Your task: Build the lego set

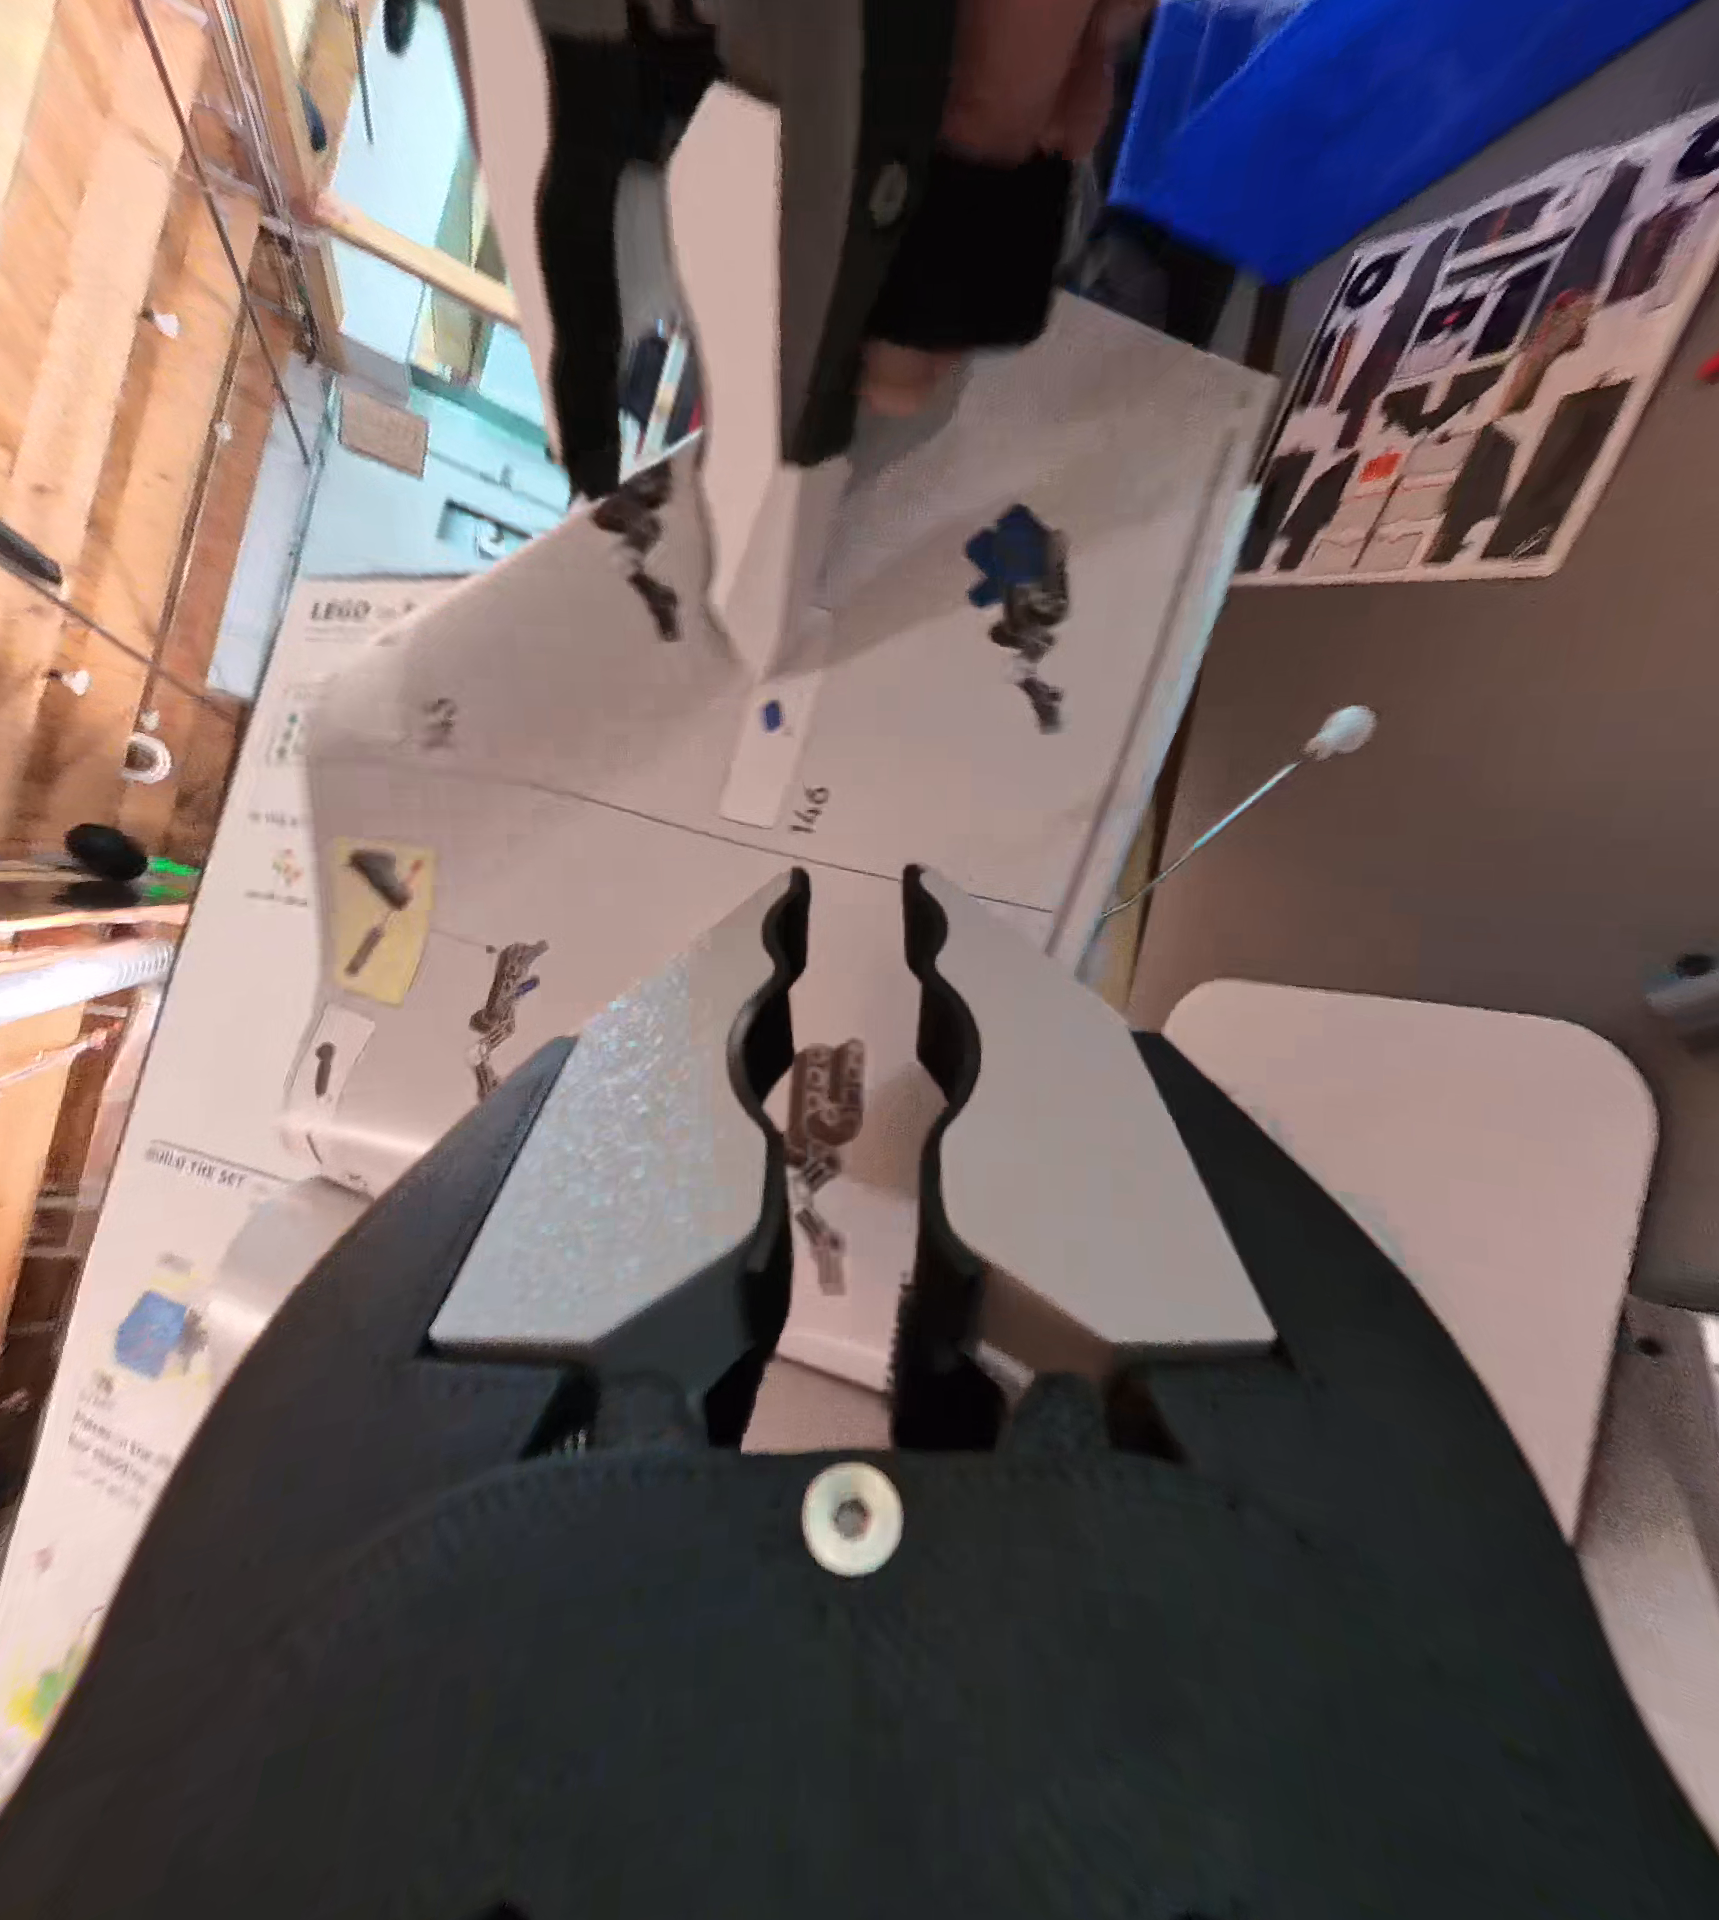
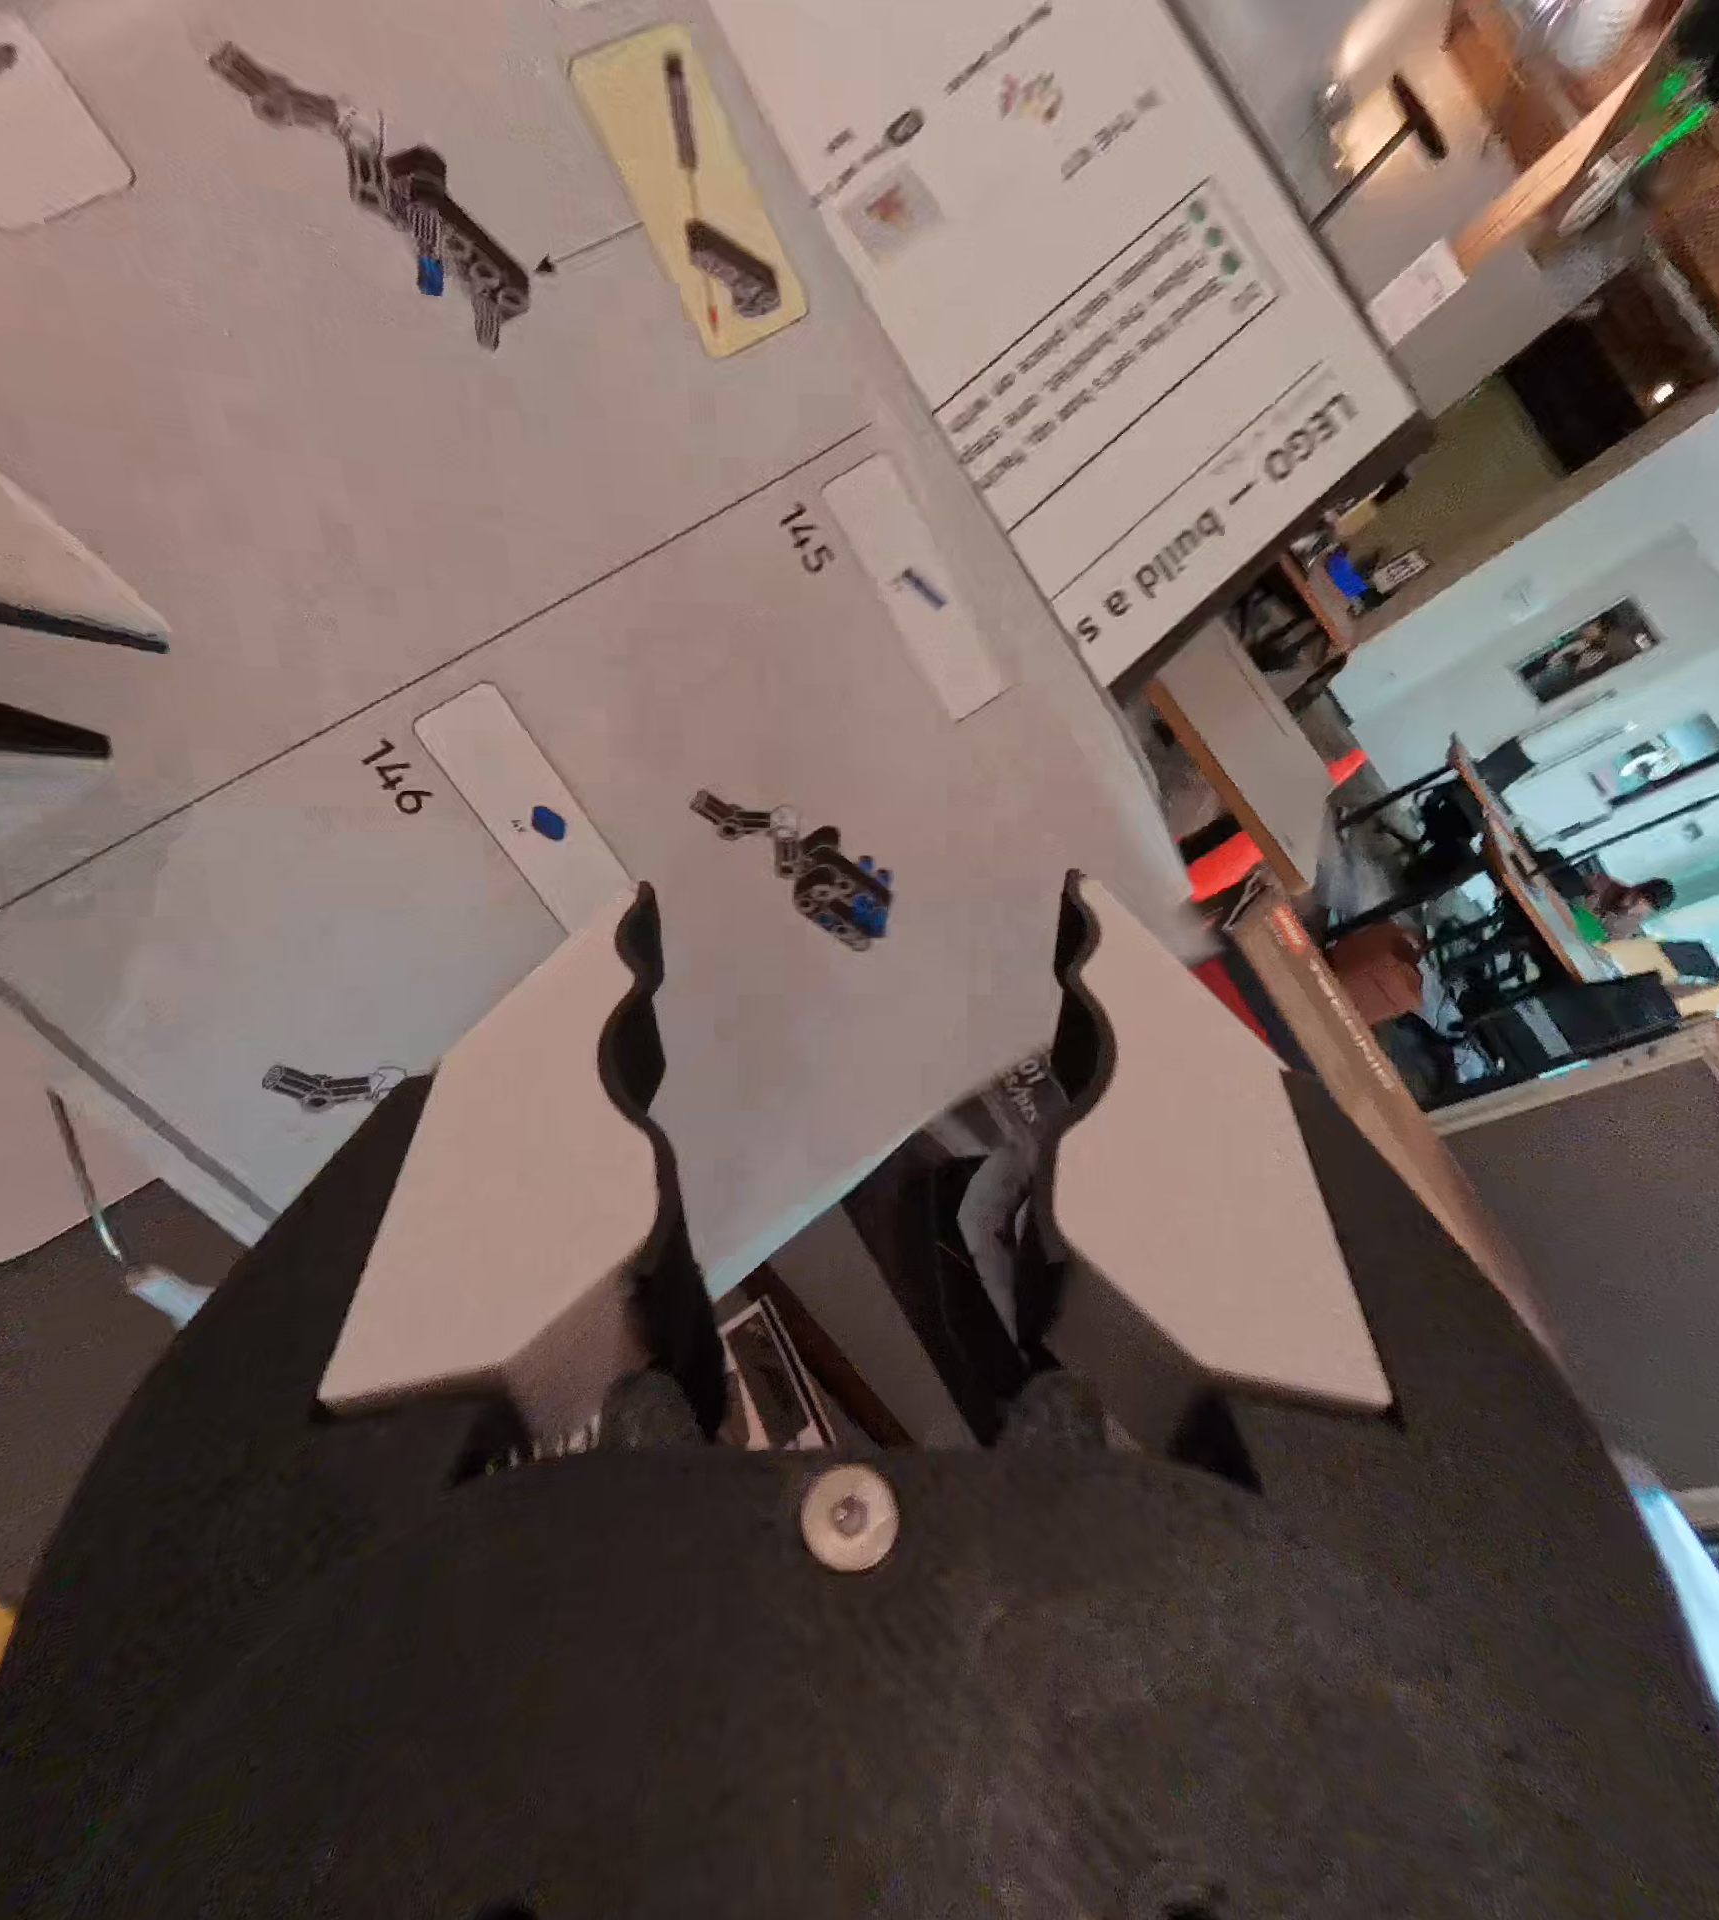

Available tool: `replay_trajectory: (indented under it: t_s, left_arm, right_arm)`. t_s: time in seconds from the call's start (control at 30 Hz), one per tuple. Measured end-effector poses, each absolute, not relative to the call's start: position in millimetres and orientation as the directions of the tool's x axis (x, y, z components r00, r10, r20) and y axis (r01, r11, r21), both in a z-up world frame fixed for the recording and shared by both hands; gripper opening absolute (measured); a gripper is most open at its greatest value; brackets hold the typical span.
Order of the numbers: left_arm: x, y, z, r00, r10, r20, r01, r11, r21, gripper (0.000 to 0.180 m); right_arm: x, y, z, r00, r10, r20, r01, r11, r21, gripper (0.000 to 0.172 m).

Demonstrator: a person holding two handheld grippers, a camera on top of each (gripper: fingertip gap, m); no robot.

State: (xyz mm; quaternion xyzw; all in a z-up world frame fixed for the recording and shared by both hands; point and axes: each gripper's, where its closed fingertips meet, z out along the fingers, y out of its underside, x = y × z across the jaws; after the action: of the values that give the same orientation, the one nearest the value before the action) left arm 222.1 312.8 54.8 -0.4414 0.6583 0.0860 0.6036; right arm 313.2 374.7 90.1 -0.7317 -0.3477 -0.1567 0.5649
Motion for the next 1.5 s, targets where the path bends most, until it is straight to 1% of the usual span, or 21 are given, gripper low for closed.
replay_trajectory:
  t_s: [0.03,0.1,0.2,0.27,0.3,0.33,0.43,0.57,0.8,0.9,0.97,1.03,1.07,1.23,1.27,1.33,1.4,1.5]
  left_arm:
    - [221,321,54,0.118,-0.481,-0.869,-0.712,0.569,-0.412,0.015]
    - [221,334,48,0.123,-0.529,-0.84,-0.734,0.521,-0.436,0.015]
    - [224,343,43,0.121,-0.566,-0.816,-0.747,0.489,-0.45,0.012]
    - [227,344,41,0.101,-0.544,-0.833,-0.759,0.499,-0.418,0.011]
    - [227,345,40,0.093,-0.536,-0.839,-0.765,0.501,-0.405,0.011]
    - [228,345,39,0.091,-0.532,-0.842,-0.768,0.501,-0.4,0.01]
    - [228,346,36,0.087,-0.537,-0.839,-0.768,0.5,-0.4,0.01]
    - [228,347,35,0.08,-0.545,-0.835,-0.765,0.503,-0.402,0.01]
    - [228,347,34,0.071,-0.539,-0.839,-0.765,0.51,-0.392,0.008]
    - [228,347,34,0.072,-0.538,-0.84,-0.766,0.51,-0.392,0.008]
    - [228,347,34,0.069,-0.538,-0.84,-0.767,0.51,-0.39,0.008]
    - [227,347,33,0.07,-0.539,-0.84,-0.767,0.509,-0.391,0.008]
    - [227,347,33,0.069,-0.539,-0.839,-0.767,0.509,-0.39,0.008]
    - [228,346,34,0.087,-0.54,-0.837,-0.754,0.514,-0.409,0.01]
    - [227,345,35,0.092,-0.541,-0.836,-0.748,0.517,-0.417,0.011]
    - [228,340,40,0.117,-0.555,-0.824,-0.717,0.527,-0.457,0.016]
    - [227,330,52,0.163,-0.574,-0.802,-0.655,0.546,-0.523,0.017]
    - [217,311,68,0.218,-0.645,-0.732,-0.552,0.537,-0.638,0.025]
  right_arm:
    - [314,374,94,0.713,0.328,0.62,0.679,-0.097,-0.728,0.071]
    - [308,373,101,0.728,0.352,0.588,0.644,-0.057,-0.763,0.073]
    - [307,386,99,0.715,0.357,0.601,0.66,-0.064,-0.748,0.072]
    - [307,399,93,0.709,0.369,0.601,0.667,-0.075,-0.741,0.067]
    - [308,405,90,0.713,0.377,0.592,0.663,-0.087,-0.743,0.068]
    - [307,409,90,0.725,0.39,0.568,0.643,-0.088,-0.761,0.067]
    - [303,411,88,0.743,0.446,0.499,0.595,-0.097,-0.798,0.062]
    - [303,412,87,0.753,0.474,0.456,0.561,-0.103,-0.821,0.056]
    - [298,409,84,0.719,0.477,0.506,0.613,-0.09,-0.785,0.038]
    - [296,407,83,0.706,0.476,0.524,0.63,-0.086,-0.771,0.034]
    - [293,404,81,0.68,0.478,0.556,0.66,-0.07,-0.748,0.021]
    - [287,399,77,0.652,0.48,0.588,0.693,-0.062,-0.718,0.005]
    - [285,396,75,0.635,0.481,0.605,0.712,-0.06,-0.7,0.0]
    - [266,370,84,0.595,0.531,0.603,0.728,-0.038,-0.684,0.0]
    - [262,364,86,0.596,0.547,0.588,0.72,-0.038,-0.693,0.0]
    - [245,347,91,0.6,0.624,0.501,0.667,-0.044,-0.744,0.0]
    - [226,331,100,0.598,0.691,0.405,0.601,-0.053,-0.798,0.0]
    - [197,313,125,0.595,0.759,0.264,0.462,-0.054,-0.885,0.0]
